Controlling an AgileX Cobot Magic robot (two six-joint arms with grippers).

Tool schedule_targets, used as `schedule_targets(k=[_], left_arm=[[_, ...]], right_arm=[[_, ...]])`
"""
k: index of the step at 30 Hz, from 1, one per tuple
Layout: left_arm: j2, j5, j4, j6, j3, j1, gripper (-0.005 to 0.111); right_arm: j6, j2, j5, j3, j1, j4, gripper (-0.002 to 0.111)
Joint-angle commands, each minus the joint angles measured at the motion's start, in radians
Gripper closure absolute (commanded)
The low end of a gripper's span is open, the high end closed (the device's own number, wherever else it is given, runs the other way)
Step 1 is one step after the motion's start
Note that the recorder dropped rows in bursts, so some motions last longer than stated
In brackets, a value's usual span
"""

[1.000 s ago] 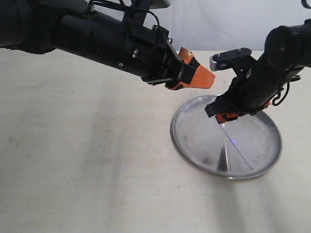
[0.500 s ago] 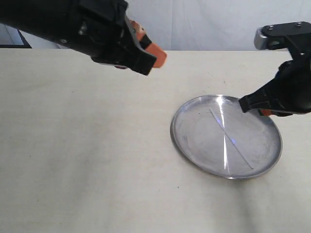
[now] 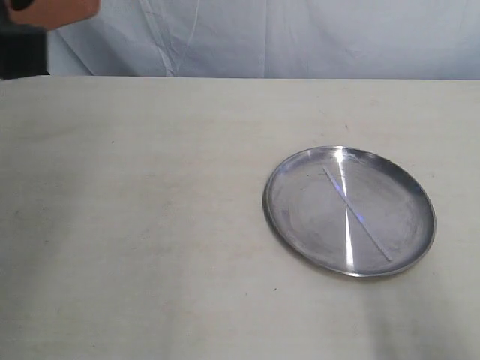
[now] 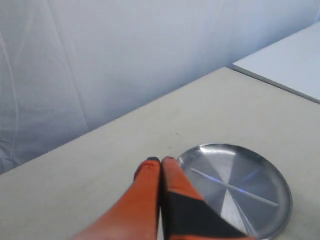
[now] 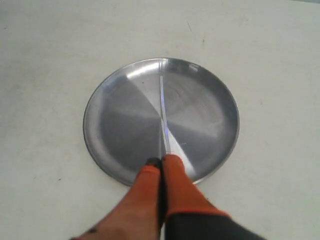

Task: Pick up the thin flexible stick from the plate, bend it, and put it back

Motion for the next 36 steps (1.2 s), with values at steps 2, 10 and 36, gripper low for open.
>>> schedule_targets(k=[2, 10, 36], left_arm=[[-0.172, -0.041, 0.241, -0.198, 0.133, -0.004, 0.107], [-0.334, 0.009, 0.464, -0.437, 0.249, -0.004, 0.107], [-0.369, 0.006, 0.332, -0.457, 0.294, -0.004, 0.107]], right_arm=[[0.001, -0.115, 0.136, 0.048, -0.004, 0.04, 0.108], [0.004, -0.217, 0.367, 0.048, -0.004, 0.116, 0.108], [0.004, -0.244, 0.369, 0.042, -0.004, 0.208, 0.108]])
